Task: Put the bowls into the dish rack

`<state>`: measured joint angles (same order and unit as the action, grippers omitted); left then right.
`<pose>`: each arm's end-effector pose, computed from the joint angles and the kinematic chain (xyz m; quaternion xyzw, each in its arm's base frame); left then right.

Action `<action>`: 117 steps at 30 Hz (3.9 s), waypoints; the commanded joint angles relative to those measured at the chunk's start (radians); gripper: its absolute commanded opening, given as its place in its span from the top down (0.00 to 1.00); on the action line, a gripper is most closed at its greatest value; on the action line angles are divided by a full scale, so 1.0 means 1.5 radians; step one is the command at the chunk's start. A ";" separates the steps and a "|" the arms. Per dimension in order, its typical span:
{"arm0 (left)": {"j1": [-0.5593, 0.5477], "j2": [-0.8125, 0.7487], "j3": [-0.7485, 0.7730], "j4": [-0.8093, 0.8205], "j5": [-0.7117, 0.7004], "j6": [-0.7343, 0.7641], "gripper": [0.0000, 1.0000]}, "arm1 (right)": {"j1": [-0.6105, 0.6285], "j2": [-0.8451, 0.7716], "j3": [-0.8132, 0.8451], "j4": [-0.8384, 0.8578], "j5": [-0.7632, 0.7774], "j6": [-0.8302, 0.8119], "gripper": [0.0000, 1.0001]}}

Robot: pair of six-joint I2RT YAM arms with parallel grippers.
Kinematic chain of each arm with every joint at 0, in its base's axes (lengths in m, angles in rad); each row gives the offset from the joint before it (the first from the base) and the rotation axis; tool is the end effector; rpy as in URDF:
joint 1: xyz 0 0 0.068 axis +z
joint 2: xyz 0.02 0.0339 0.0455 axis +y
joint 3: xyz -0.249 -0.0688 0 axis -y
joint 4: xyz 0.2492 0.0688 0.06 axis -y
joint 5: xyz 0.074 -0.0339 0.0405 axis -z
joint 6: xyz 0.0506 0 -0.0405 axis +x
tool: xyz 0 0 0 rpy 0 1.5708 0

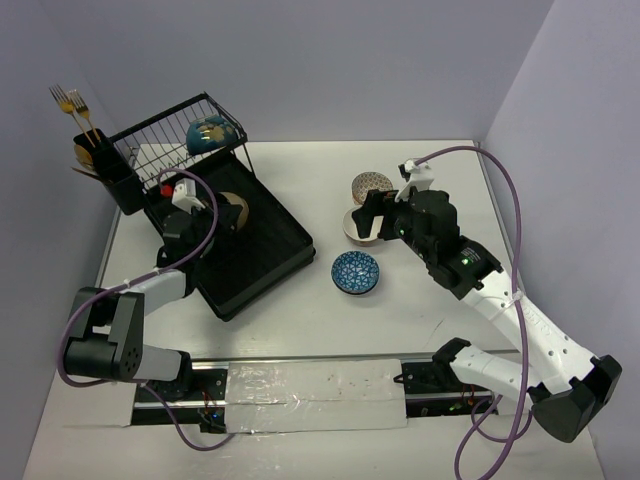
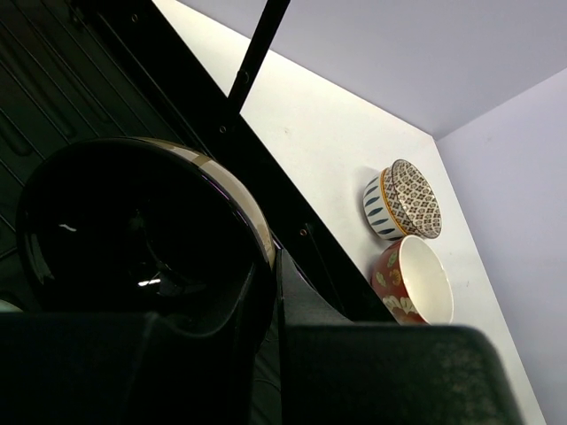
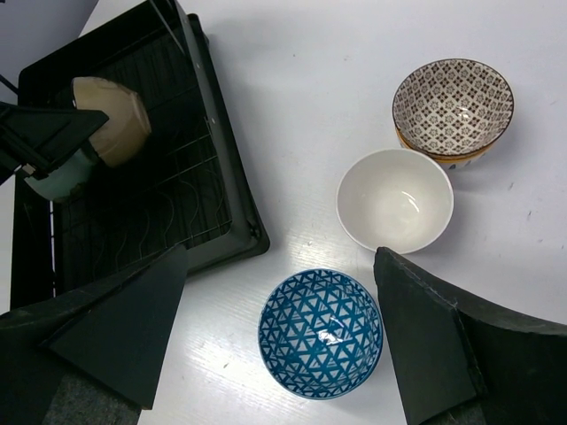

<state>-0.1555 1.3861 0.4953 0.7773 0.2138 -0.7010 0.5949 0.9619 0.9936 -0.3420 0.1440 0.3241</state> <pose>0.2950 -0.0571 0.1882 -0.1314 0.7335 -0.3474 0.5692 0.2052 0.1301 0.3477 -0.0668 0.8041 0.2086 0.5526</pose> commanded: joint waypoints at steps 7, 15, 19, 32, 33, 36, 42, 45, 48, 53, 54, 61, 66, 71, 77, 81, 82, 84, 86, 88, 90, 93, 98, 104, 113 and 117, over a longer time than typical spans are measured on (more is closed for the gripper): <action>0.016 -0.010 -0.015 0.086 0.022 -0.015 1.00 | -0.003 -0.017 -0.008 0.041 -0.010 -0.008 0.07; 0.028 0.009 -0.045 0.142 0.053 -0.044 1.00 | -0.003 -0.023 -0.014 0.047 -0.014 -0.009 0.07; 0.029 0.008 -0.041 0.148 0.069 -0.029 1.00 | -0.003 -0.024 -0.016 0.049 -0.018 -0.010 0.08; 0.039 0.035 -0.044 0.197 0.105 -0.033 1.00 | -0.003 -0.029 -0.019 0.054 -0.026 -0.014 0.08; 0.040 0.034 -0.046 0.200 0.102 -0.034 1.00 | -0.003 -0.030 -0.020 0.054 -0.028 -0.014 0.08; 0.041 0.033 -0.046 0.190 0.102 -0.032 1.00 | -0.003 -0.030 -0.020 0.055 -0.030 -0.015 0.08; 0.046 0.022 -0.061 0.185 0.090 -0.053 1.00 | -0.004 -0.031 -0.020 0.056 -0.031 -0.014 0.08; 0.048 0.015 -0.074 0.178 0.079 -0.052 1.00 | -0.004 -0.032 -0.020 0.056 -0.031 -0.014 0.08; 0.054 0.021 -0.085 0.197 0.082 -0.060 1.00 | -0.003 -0.032 -0.021 0.059 -0.038 -0.014 0.08; 0.060 0.041 -0.091 0.216 0.094 -0.074 1.00 | -0.004 -0.035 -0.021 0.060 -0.043 -0.017 0.09; 0.061 0.042 -0.095 0.226 0.095 -0.075 1.00 | -0.003 -0.037 -0.022 0.061 -0.044 -0.017 0.09; 0.064 0.040 -0.108 0.254 0.105 -0.063 1.00 | -0.003 -0.039 -0.026 0.071 -0.058 -0.018 0.09; 0.066 0.061 -0.111 0.310 0.137 -0.070 1.00 | -0.003 -0.041 -0.027 0.070 -0.063 -0.021 0.09; 0.067 0.067 -0.100 0.326 0.154 -0.065 1.00 | -0.003 -0.047 -0.032 0.076 -0.062 -0.023 0.09; 0.068 0.062 -0.107 0.312 0.142 -0.060 1.00 | -0.003 -0.046 -0.031 0.075 -0.066 -0.023 0.09; 0.070 0.068 -0.110 0.313 0.135 -0.076 1.00 | -0.003 -0.048 -0.031 0.076 -0.068 -0.023 0.09; 0.072 0.070 -0.112 0.315 0.134 -0.081 1.00 | -0.003 -0.048 -0.032 0.077 -0.070 -0.023 0.09; 0.074 0.071 -0.114 0.318 0.129 -0.086 1.00 | -0.004 -0.050 -0.033 0.079 -0.071 -0.023 0.09; 0.078 0.073 -0.116 0.316 0.127 -0.093 1.00 | -0.003 -0.051 -0.035 0.081 -0.073 -0.022 0.09; 0.081 0.077 -0.118 0.318 0.128 -0.098 1.00 | -0.003 -0.052 -0.037 0.084 -0.078 -0.024 0.09; 0.084 0.079 -0.121 0.319 0.123 -0.104 1.00 | -0.003 -0.053 -0.037 0.085 -0.079 -0.023 0.09; 0.089 0.078 -0.131 0.315 0.110 -0.116 1.00 | -0.003 -0.054 -0.038 0.086 -0.083 -0.024 0.09; 0.090 0.049 -0.144 0.274 0.069 -0.109 1.00 | -0.001 -0.060 -0.041 0.089 -0.085 -0.026 0.09; 0.090 0.020 -0.150 0.228 0.027 -0.101 0.99 | -0.002 -0.059 -0.040 0.090 -0.090 -0.026 0.09; 0.091 0.020 -0.149 0.185 0.002 -0.108 0.96 | -0.001 -0.064 -0.043 0.095 -0.093 -0.026 0.09; 0.091 0.022 -0.148 0.176 -0.008 -0.112 0.95 | -0.002 -0.065 -0.045 0.098 -0.093 -0.028 0.10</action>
<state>-0.0444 1.4162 0.2955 1.1534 0.3157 -0.8825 0.5949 0.8883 0.9333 -0.2409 0.0101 0.2974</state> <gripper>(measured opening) 0.143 0.907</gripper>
